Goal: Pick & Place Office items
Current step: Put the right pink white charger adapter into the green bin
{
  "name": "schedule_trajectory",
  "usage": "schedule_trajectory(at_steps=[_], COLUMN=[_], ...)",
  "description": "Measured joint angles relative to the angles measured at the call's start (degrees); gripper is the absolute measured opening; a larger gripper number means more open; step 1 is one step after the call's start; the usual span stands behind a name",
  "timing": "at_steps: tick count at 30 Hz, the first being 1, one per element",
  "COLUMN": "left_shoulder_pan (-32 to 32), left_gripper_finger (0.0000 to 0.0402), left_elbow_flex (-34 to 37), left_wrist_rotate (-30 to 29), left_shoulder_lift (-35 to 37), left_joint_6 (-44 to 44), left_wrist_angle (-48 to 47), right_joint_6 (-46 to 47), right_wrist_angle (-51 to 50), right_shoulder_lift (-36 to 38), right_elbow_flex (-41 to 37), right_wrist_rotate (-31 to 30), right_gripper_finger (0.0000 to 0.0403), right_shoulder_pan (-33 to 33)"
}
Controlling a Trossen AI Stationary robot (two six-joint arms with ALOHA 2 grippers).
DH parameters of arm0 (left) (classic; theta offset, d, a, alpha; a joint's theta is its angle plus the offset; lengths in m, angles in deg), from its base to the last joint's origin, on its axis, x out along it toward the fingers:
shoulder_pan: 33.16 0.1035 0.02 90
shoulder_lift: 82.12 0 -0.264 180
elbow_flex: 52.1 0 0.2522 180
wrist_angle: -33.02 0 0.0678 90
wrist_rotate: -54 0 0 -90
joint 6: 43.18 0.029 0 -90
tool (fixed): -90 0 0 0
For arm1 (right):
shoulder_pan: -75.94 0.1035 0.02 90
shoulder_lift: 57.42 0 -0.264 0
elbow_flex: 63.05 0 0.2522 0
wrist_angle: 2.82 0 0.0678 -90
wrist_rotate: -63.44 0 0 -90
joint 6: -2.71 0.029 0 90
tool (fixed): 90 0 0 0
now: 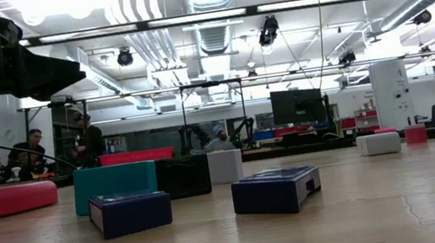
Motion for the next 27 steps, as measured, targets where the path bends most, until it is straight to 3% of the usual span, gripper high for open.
schedule_trajectory(at_steps=[6,12,19,27], left_shoulder_pan=[0.00,0.01,0.00,0.01], left_gripper_finger=[0.0245,0.0245,0.0245,0.0245], left_elbow_flex=[0.02,0.02,0.01,0.01], left_wrist_rotate=[-0.01,-0.01,0.00,0.00], left_shoulder_lift=[0.00,0.00,0.02,0.00], left_joint_6=[0.01,0.01,0.00,0.01], left_wrist_angle=[0.00,0.02,0.01,0.01], right_joint_6=[0.04,-0.37,-13.37,-24.31], right_wrist_angle=[-12.90,-28.33,-28.69,-28.36], right_shoulder_lift=[6.79,11.66,16.44,17.97], right_elbow_flex=[5.07,9.05,7.10,1.70], right_wrist_rotate=[-6.88,-12.50,-18.48,-18.76], right_gripper_finger=[0.0244,0.0244,0.0244,0.0244], right_shoulder_pan=[-1.05,-7.05,-19.29,-35.71])
